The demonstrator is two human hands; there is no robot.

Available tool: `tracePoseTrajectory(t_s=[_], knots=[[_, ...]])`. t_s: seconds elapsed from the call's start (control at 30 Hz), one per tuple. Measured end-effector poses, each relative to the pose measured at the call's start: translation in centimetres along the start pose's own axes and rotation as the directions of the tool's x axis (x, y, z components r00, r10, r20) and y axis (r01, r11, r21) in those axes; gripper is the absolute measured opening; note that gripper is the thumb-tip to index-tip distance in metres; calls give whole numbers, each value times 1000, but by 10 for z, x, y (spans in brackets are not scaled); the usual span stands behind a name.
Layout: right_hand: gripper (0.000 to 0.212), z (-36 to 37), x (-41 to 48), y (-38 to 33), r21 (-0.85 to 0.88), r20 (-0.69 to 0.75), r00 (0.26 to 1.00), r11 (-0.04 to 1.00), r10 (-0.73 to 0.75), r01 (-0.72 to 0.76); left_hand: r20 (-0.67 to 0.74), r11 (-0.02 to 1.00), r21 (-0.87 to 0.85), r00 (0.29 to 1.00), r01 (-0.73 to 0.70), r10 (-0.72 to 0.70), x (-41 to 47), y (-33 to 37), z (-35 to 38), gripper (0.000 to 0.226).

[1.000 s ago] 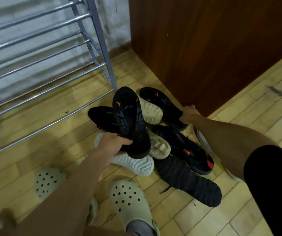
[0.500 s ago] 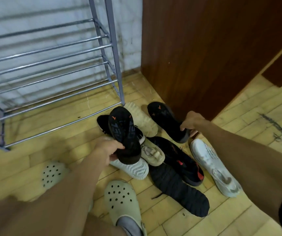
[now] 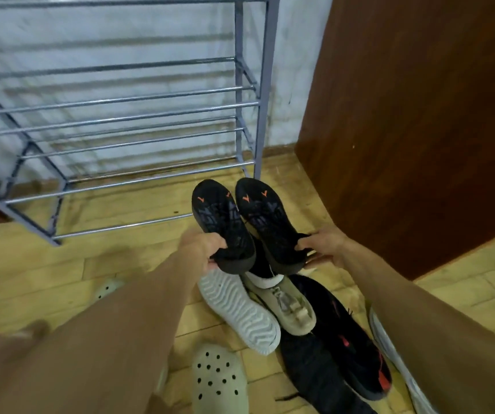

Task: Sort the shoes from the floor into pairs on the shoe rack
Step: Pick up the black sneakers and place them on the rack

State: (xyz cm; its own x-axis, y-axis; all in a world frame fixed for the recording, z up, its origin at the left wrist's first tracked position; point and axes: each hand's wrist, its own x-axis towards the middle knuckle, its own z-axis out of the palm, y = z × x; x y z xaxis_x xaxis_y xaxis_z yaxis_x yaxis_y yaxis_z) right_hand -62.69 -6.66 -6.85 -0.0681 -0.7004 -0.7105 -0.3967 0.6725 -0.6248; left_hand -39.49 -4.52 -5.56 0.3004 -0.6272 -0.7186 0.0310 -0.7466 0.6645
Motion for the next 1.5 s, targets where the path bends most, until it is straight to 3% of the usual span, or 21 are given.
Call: tracePoseTrajectory(t_s=[0.2,0.27,0.37,0.5,0.7,0.9,1.03,1.1,1.2,1.27,1.37,1.5], knots=[[8,36,59,-32,60,20,999,998,-34,33,-79,998,-70,997,-4,-2,56,17,-10,24],[10,47,82,-41,67,-10,998,996,-55,56,-104,998,-68,995,-19,11,78,25,-18,20],[11,65,113,-56,113,-41,995,989,-88,92,-130,999,-34,991,-37,32,111,37,-28,37],[9,81,152,-78,164,-76,989,977,-126,137,-129,993,21,984,-117,119,154,57,-37,15],[15,93,197,-101,166,-126,979,969,-161,181,-73,989,-15,987,-145,144,207,73,-34,22],[6,98,217,-92,108,-124,987,987,-102,116,-109,982,86,978,-168,177,236,57,-26,31],[28,92,204,-78,142,-137,987,984,-86,105,-114,989,-8,983,-145,143,227,40,-23,38],[27,87,189,-74,130,-98,992,987,-79,91,-106,992,-38,988,-120,115,216,35,-23,43],[8,79,161,-67,19,-45,994,995,-100,101,-103,995,2,990,-97,97,192,28,-24,42],[10,74,142,-57,-167,-48,989,977,-140,131,-81,995,67,993,-78,83,171,23,-24,21],[52,67,119,-36,-487,40,988,861,-149,150,30,971,218,996,-94,89,144,9,-20,17],[71,68,95,-9,-639,139,990,767,40,58,174,916,387,984,-103,37,116,-17,-11,40]])
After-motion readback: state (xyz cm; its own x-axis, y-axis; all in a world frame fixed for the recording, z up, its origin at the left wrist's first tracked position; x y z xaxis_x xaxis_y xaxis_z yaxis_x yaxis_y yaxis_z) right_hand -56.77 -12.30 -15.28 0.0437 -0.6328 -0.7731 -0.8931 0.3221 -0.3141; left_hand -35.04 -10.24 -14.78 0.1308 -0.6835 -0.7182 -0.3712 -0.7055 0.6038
